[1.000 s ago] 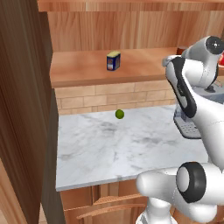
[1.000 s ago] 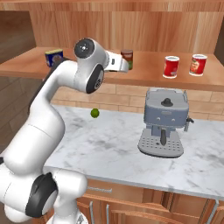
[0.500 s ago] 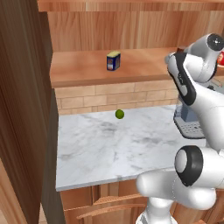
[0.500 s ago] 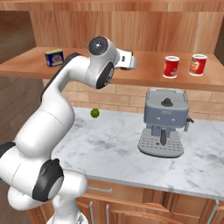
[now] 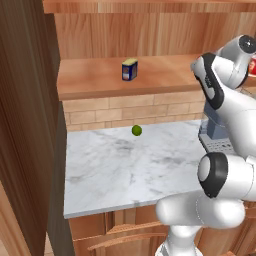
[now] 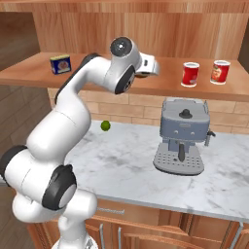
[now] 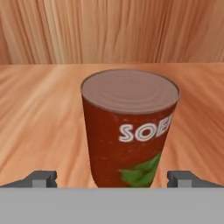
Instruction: Stack two cans on top of the other two cans in the cabinet.
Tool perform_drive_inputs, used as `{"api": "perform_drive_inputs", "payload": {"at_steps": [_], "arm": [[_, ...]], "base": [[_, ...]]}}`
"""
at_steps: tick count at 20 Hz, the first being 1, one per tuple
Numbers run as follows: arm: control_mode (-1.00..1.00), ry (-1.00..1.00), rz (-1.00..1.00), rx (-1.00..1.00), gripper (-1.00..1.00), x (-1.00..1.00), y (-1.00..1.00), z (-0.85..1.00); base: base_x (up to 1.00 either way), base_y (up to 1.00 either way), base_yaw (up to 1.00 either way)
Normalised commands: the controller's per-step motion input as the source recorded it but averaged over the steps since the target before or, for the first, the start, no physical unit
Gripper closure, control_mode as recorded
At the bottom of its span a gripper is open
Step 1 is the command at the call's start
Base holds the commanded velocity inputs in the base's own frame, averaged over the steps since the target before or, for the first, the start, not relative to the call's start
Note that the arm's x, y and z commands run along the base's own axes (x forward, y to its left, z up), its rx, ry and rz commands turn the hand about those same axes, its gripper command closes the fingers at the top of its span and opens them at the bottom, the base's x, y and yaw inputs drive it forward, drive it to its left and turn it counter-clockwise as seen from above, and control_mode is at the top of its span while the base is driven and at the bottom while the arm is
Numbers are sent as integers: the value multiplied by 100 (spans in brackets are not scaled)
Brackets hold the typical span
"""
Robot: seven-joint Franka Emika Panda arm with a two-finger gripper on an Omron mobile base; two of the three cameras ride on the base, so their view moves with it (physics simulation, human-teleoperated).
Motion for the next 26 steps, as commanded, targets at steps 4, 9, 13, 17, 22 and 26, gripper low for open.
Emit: {"api": "perform_drive_inputs", "payload": {"at_steps": [4, 9, 13, 17, 22, 26], "arm": [[-100, 7, 5, 0, -100, 25, -2, 0], [-100, 1, 5, 0, -100, 16, -5, 0], [-100, 0, 5, 0, -100, 12, -8, 0], [-100, 0, 4, 0, -100, 10, -9, 0], [-100, 0, 2, 0, -100, 3, -4, -5], [-100, 0, 0, 0, -100, 0, 0, -10]], "base": [[0, 0, 0], [0, 0, 0], [0, 0, 0], [0, 0, 0], [0, 0, 0], [0, 0, 0]]}}
